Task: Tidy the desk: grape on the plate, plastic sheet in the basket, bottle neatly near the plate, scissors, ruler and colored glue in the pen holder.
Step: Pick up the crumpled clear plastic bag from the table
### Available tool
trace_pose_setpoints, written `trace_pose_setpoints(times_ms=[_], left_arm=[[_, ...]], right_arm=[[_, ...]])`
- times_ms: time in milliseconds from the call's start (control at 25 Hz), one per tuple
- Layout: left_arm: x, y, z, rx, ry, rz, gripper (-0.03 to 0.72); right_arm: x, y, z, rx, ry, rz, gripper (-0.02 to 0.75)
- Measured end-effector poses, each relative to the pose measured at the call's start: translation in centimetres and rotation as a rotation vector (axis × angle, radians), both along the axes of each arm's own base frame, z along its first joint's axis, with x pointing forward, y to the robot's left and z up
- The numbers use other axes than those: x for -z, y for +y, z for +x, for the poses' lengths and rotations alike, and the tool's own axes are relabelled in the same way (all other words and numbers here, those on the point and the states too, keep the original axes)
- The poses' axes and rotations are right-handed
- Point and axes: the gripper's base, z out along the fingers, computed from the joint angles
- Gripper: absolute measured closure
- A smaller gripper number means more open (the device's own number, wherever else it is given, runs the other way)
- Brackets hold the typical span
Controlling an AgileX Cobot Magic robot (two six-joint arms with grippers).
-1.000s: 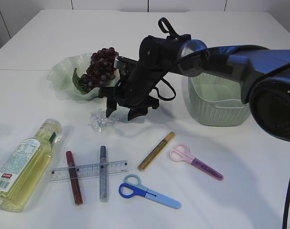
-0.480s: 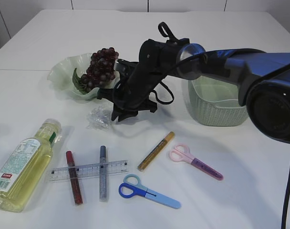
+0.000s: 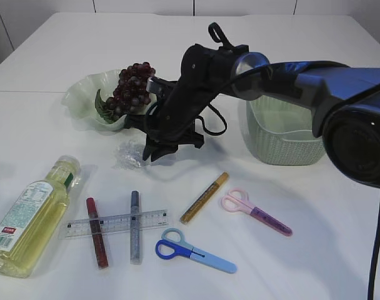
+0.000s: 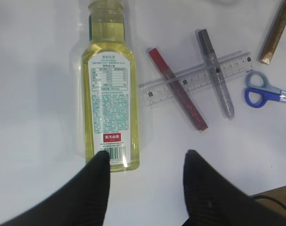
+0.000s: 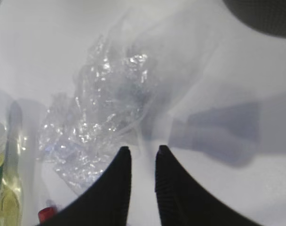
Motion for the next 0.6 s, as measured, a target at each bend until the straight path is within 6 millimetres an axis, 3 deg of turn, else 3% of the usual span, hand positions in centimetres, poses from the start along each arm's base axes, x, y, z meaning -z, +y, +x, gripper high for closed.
trace_pose_setpoints(times_ms=[200,280,440,600], left_arm=[[0.0,0.0,0.0,0.0,0.0,0.0,0.316],[0.0,0.0,0.0,0.0,0.0,0.0,0.316],[0.0,0.0,0.0,-0.001,-0.002,0.0,0.316],[0.0,0.0,0.0,-0.001,-0.002,0.0,0.316]], right_arm=[[-1.9,0.3,0.0,-0.03,0.01,0.021,0.29],[-2.4,0.6,0.0,-0.021,0.026,0.06,0.204],[-2.3,1.1,-0.1,0.051,0.091,0.133,0.169],[-0.6,1.7,0.1,0.149,0.138,0.154,0.163]])
